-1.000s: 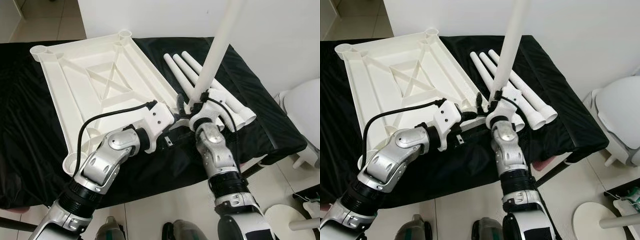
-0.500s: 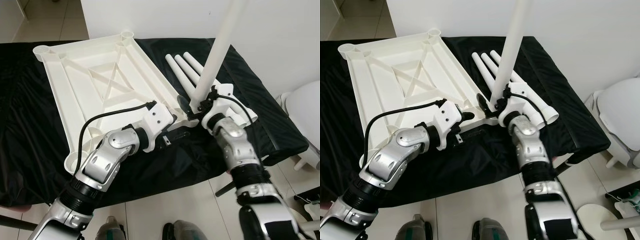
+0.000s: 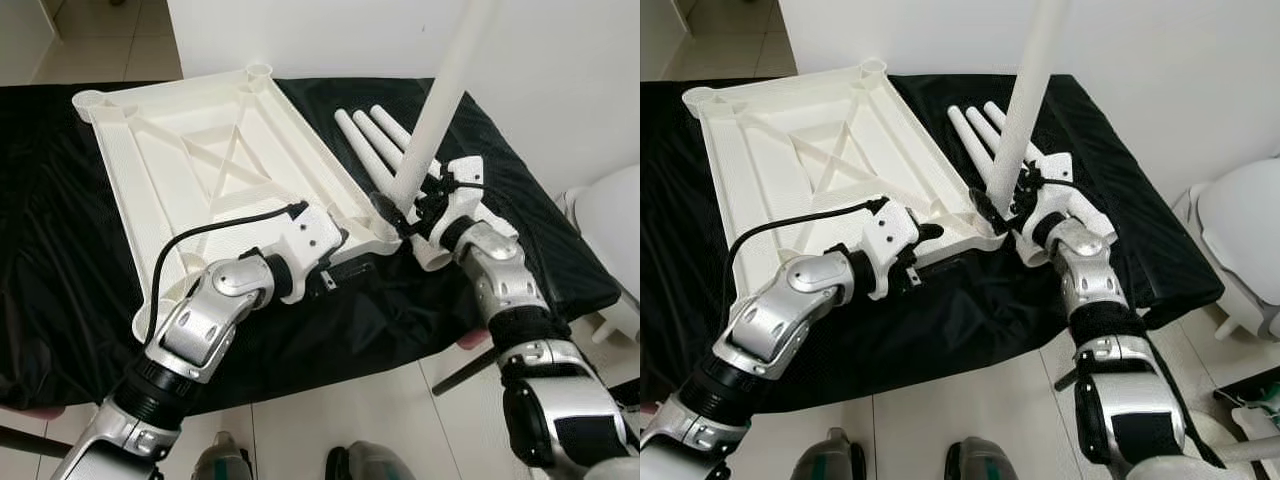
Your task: Building children table
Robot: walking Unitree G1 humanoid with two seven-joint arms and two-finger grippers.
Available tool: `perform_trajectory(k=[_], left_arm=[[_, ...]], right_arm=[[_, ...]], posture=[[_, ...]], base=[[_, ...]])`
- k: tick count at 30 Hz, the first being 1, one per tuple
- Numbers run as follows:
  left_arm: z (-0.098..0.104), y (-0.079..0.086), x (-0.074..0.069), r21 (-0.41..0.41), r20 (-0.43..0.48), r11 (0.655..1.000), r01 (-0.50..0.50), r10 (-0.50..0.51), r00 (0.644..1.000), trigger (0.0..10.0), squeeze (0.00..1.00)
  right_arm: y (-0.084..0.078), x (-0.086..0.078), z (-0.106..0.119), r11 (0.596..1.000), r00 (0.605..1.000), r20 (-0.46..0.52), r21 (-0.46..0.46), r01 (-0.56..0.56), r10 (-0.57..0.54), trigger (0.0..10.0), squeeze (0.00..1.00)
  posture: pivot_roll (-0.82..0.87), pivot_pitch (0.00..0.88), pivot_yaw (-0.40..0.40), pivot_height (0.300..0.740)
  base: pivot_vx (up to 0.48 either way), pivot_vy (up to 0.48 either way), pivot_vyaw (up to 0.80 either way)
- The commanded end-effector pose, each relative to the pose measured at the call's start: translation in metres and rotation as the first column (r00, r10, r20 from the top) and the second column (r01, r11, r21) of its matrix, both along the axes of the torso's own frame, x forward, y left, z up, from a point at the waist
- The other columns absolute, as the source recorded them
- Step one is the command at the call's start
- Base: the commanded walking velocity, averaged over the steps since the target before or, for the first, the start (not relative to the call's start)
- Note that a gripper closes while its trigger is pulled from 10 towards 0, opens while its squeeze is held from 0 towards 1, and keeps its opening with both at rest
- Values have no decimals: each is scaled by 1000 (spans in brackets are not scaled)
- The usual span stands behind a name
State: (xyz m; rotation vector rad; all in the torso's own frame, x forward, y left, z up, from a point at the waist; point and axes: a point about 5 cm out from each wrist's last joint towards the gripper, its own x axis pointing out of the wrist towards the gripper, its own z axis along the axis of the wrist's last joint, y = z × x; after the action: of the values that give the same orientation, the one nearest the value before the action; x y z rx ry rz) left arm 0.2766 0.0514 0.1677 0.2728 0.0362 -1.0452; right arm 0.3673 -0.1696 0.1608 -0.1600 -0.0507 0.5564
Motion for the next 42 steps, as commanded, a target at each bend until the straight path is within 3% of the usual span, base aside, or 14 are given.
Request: perform_trajectory(k=[1,2,3,5,6,8,18,19,25,28,31,35,36,42], left_arm=[[-1,2,-1,8,1,1000,-19,19,1000,10000,0],[-1,2,-1,8,1,1000,-20,20,1000,10000,0],[-1,2,-1,8,1,1000,-20,20,1000,10000,0],[-1,3,-1,8,0,1000,-22,22,1000,10000,0],[-1,3,-1,8,0,1000,-22,22,1000,10000,0],[-1,2,-2,7,-1,1000,-22,22,1000,10000,0],[-1,1,-2,4,-5,1000,-18,18,1000,10000,0],[-1,1,-2,2,-6,1000,-18,18,1000,10000,0],[-1,0,-3,0,-8,1000,-19,19,1000,10000,0],[-2,1,-4,-1,-10,1000,-23,23,1000,10000,0],[-2,1,-4,-1,-10,1000,-24,24,1000,10000,0],[-2,1,-3,-2,-11,1000,-25,25,1000,10000,0],[-2,-1,-3,-3,-11,1000,-20,20,1000,10000,0],[-3,-3,-4,-5,-13,1000,-13,13,1000,10000,0]], right_arm=[[-5,2,3,1000,1000,10,-13,-4,4,9647,0],[-6,3,4,1000,1000,10,-20,-12,12,6588,0],[-6,3,4,1000,1000,10,-20,-12,12,6588,0],[-6,3,1,999,999,-5,-27,-35,35,2471,0],[-6,3,1,999,999,-5,-27,-35,35,2471,0],[-9,2,-5,997,998,-24,-44,-58,57,745,0],[-11,-2,-19,996,996,-69,-50,-67,64,0,0],[-10,-3,-20,998,996,-73,-38,-56,53,10000,0],[-8,-2,-21,1000,997,-78,13,-6,7,10000,0],[-3,3,-22,979,978,-110,90,185,-175,10000,0],[0,4,-22,962,964,-128,117,246,-231,10000,0],[8,5,-21,921,931,-162,167,353,-327,10000,0],[18,4,-17,861,882,-166,199,468,-441,10000,0],[41,1,-9,795,832,-152,246,555,-534,10000,0]], posture=[[-20,0,-41,740],[-19,0,-41,740],[-19,0,-41,740],[-17,0,-43,740],[-17,0,-43,740],[-22,0,-42,740],[-29,0,-41,740],[-29,0,-43,740],[-27,0,-46,740],[-28,0,-48,740],[-28,0,-49,740],[-32,0,-48,740],[-38,0,-51,740],[-39,0,-51,740]], base=[[0,0,0],[0,0,0],[0,0,0],[0,0,0],[0,0,0],[0,0,0],[0,0,0],[0,0,0],[0,0,0],[0,0,0],[0,0,0],[0,0,0],[0,0,0],[0,0,0]])
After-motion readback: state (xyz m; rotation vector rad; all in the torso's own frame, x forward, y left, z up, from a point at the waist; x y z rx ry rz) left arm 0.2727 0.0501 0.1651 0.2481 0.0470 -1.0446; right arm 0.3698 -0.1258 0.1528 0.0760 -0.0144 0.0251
